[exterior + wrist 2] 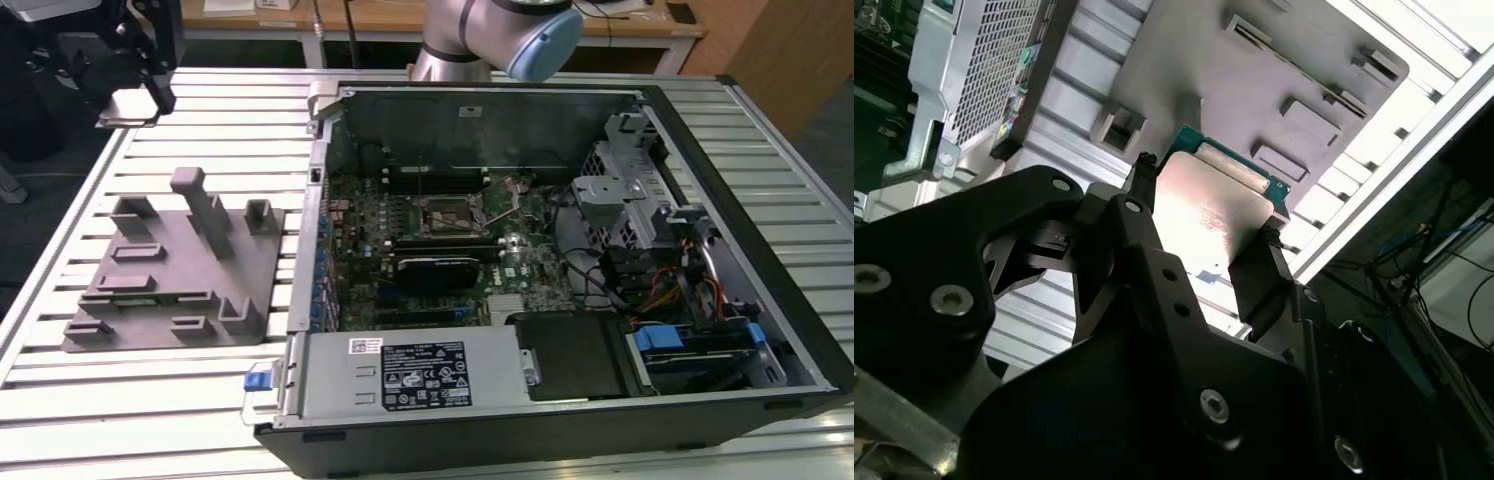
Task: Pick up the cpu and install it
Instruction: 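Pick up the cpu and move it towards the insertion slot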
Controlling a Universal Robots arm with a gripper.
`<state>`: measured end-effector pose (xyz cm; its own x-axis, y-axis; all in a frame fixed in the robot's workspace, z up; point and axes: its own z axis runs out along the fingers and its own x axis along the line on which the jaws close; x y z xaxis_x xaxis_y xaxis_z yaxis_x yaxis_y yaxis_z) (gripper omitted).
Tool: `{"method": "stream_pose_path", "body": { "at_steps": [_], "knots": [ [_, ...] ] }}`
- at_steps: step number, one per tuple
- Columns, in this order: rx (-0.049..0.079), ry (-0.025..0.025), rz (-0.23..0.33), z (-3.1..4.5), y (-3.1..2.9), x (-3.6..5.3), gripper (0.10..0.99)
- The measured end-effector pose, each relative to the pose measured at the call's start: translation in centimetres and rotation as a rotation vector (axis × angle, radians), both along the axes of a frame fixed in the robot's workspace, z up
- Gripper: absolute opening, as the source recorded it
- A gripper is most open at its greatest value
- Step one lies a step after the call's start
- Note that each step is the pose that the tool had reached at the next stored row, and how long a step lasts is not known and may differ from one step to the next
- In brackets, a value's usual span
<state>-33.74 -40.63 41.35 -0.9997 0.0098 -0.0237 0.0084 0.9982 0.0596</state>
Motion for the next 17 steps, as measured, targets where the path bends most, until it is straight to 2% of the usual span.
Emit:
{"method": "stream_pose_path", "body": {
  "at_steps": [17],
  "knots": [
    [0.0, 0.0, 0.0, 0.0, 0.0, 2.7, 0.541]
  ]
}}
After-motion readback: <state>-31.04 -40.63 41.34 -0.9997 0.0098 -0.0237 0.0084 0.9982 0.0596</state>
